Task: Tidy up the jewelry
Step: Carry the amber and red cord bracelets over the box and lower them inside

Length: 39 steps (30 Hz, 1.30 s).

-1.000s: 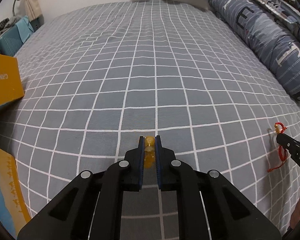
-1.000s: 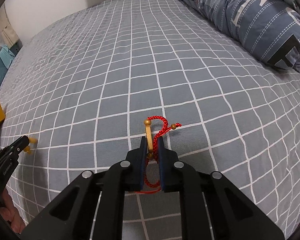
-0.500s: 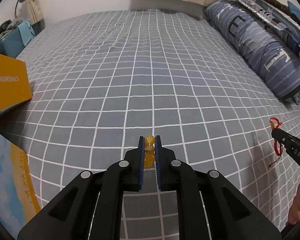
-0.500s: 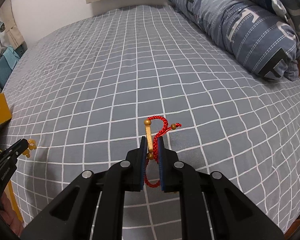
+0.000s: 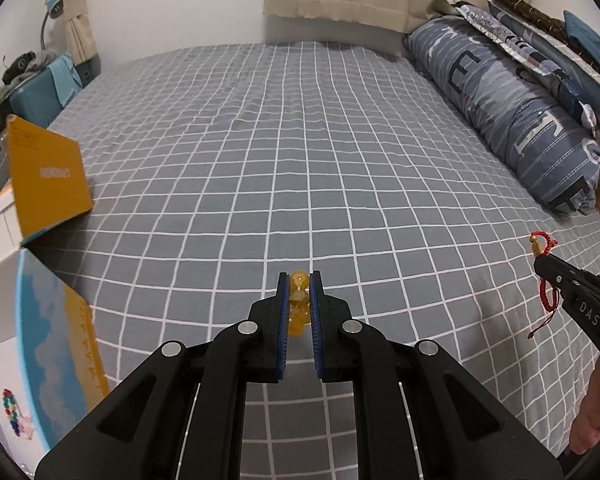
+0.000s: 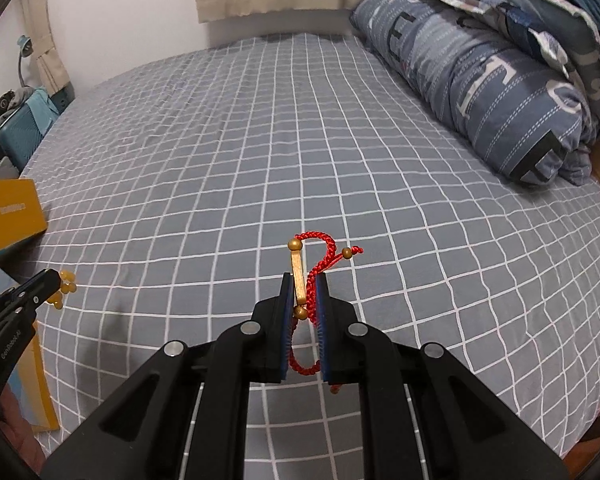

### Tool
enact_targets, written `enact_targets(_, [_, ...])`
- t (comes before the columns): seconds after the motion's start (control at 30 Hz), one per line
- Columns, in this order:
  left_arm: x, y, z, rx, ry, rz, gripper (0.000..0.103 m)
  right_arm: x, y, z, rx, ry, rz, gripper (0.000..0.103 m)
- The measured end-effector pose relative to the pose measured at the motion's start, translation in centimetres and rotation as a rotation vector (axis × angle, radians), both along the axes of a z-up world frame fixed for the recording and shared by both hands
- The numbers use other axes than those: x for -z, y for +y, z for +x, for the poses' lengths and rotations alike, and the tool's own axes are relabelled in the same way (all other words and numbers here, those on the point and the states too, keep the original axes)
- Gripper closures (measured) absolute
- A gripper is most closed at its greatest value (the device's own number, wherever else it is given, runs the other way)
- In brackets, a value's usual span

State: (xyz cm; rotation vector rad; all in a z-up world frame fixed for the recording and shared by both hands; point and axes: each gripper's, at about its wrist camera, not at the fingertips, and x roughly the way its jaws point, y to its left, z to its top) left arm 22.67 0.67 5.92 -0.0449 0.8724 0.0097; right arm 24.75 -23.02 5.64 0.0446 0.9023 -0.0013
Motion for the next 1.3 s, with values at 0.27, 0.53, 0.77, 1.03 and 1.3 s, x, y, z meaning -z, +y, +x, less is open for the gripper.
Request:
enact_targets(0.27, [-2.2,1.2,-2.7,-0.021,-0.029,0.015,0.094,-2.2,1.2,-2.2,-0.017,-0.036,-0.010,0.093])
enact_targets(0.53, [-4.1,2.8,-5.3,-0.049,-0.050,0.029,0.094,-3.6,3.3,-4.7,-0.046,-0.058,-0.018,0.093])
enact_targets(0.77, [-5.3,4.8,-8.0,-0.083,-0.064,0.050,0.094,-4.6,5.8,-6.6,-0.082,-0.074,-0.014,0.093])
enact_targets(1.03, [-6.5,8.7,-10.9,-0.146,-0.075,0.056,0.094,-5.0,11.0,-8.0,-0.155,-0.079,0.000,0.093])
enact_targets(1.3, [-6.9,14.0,-14.0,-0.241,-0.074,0.063,0.094,-5.7,18.5,-9.4,-0.264,-0.092,0.023,0.093])
